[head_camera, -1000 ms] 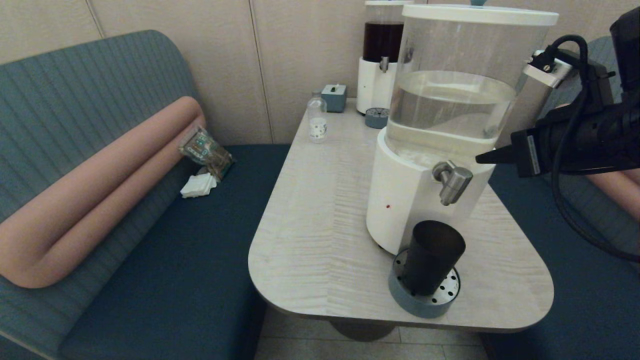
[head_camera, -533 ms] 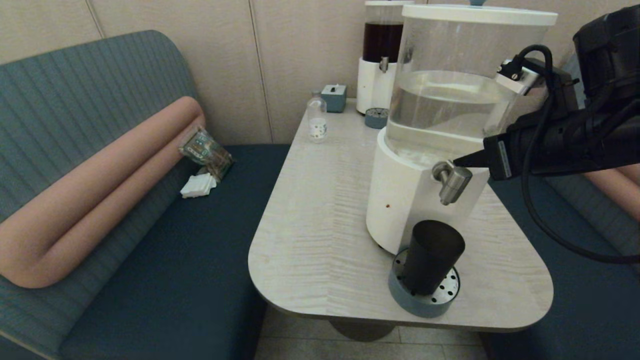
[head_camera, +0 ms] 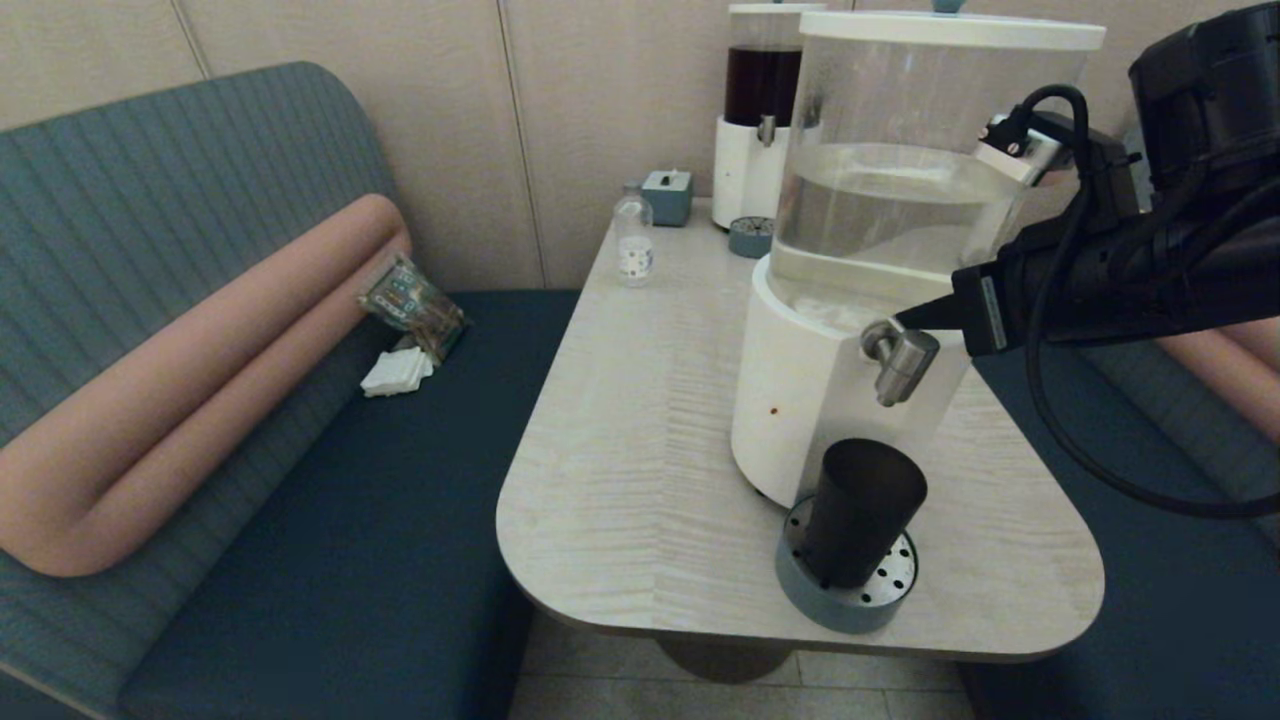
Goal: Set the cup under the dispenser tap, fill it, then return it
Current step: Turn on the faucet
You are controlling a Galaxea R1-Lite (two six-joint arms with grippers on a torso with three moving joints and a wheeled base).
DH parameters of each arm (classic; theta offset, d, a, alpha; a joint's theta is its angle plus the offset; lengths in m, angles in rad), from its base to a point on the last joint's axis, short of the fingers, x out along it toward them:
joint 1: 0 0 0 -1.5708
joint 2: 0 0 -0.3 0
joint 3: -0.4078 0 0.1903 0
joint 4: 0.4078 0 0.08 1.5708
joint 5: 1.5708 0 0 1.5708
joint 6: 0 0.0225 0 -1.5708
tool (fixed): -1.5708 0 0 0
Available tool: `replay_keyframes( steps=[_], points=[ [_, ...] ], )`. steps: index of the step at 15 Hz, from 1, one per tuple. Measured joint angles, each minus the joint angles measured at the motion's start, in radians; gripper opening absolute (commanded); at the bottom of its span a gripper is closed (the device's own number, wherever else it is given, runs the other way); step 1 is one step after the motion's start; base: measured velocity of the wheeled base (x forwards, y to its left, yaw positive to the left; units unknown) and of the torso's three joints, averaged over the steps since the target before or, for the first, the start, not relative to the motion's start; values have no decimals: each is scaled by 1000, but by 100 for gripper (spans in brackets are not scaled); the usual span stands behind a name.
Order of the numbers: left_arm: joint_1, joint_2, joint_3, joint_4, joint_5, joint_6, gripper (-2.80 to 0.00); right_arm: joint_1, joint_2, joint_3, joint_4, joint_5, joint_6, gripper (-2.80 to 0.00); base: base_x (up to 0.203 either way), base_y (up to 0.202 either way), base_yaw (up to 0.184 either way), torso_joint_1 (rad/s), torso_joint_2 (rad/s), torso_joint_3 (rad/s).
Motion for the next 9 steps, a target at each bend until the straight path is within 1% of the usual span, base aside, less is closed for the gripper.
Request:
replay_keyframes(
  steps=[7,9],
  points=[
    [0,0,0,0,0,0,-280,33,8,-2,-7,9,-5,-280,0,0,0,0,0,0],
    [0,0,0,0,0,0,-280,37,9,0,-44,40,-9,-280,0,0,0,0,0,0]
  ],
)
